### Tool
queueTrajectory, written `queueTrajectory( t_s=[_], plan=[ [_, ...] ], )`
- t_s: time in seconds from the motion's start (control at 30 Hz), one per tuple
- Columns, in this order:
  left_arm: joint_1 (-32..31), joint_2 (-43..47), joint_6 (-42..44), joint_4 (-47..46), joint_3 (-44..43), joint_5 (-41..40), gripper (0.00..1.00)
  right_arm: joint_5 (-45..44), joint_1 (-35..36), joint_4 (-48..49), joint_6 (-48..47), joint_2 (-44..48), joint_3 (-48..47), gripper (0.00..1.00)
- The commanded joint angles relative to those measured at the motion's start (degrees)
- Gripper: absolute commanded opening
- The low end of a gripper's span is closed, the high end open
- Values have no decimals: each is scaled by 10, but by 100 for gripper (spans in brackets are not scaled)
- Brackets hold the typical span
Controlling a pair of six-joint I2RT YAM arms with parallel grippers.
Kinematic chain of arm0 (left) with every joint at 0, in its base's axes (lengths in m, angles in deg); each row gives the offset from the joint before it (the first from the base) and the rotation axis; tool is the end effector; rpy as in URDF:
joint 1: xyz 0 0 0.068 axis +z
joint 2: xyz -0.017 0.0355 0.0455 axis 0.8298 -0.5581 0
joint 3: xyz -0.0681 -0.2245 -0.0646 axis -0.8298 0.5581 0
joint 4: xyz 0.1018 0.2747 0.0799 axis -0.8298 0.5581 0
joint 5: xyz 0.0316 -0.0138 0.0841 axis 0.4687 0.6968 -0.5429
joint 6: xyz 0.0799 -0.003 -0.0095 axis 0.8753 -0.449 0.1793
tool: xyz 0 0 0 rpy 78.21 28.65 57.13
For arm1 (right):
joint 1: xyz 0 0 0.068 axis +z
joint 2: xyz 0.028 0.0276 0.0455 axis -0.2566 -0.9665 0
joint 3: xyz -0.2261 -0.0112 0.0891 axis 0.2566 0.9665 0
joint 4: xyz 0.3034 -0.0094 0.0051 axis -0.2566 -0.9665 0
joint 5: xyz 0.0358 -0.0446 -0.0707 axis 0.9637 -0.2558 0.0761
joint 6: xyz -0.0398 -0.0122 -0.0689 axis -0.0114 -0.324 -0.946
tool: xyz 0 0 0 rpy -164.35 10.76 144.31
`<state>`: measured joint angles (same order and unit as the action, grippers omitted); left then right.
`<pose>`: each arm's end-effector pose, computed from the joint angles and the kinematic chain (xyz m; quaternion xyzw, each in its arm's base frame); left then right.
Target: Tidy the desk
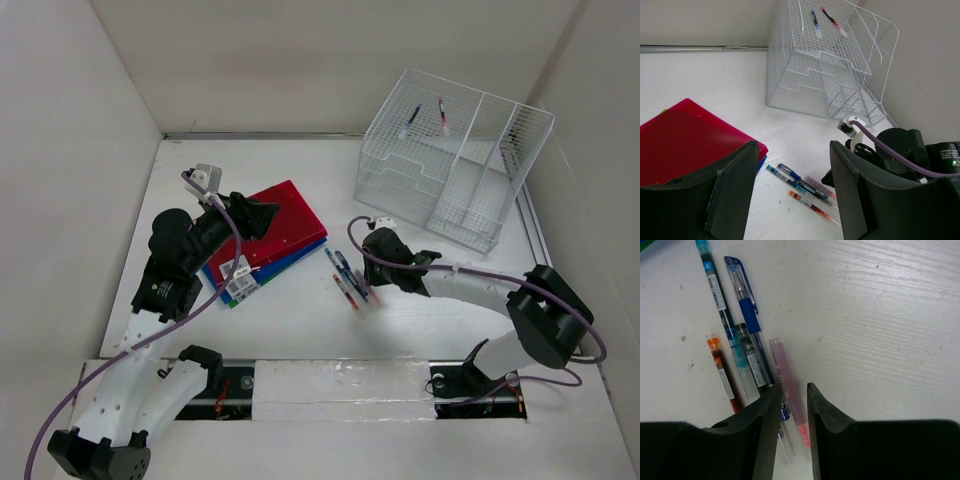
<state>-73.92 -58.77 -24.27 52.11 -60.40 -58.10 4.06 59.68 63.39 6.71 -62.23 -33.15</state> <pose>0.2493 -0.1047 0.3758 0.1149 0.6575 -0.3452 0.6597 0.2589 0.2326 0.0962 -0.0934 0.9324 0.1009 0.3341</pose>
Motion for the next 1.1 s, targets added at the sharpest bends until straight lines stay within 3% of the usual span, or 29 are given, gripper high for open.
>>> queueTrajectory(
  t_s=[0.0, 0.3, 0.7, 0.83, 1.07],
  plan=[
    [4, 1, 6, -27, 0, 7, 54, 20, 11, -11, 2, 13, -10, 33],
    [4, 5, 7, -25, 0, 5, 54, 21, 11, -25, 16, -35, -16, 26],
    [4, 12, 6, -25, 2, 3, 54, 11, 16, -12, 25, -58, -15, 28],
    [4, 14, 5, -26, 2, 4, 54, -56, 16, -25, 37, -50, -20, 5],
    [4, 8, 3, -27, 1, 12, 54, -172, -8, -32, 43, 76, -71, 0]
  ],
)
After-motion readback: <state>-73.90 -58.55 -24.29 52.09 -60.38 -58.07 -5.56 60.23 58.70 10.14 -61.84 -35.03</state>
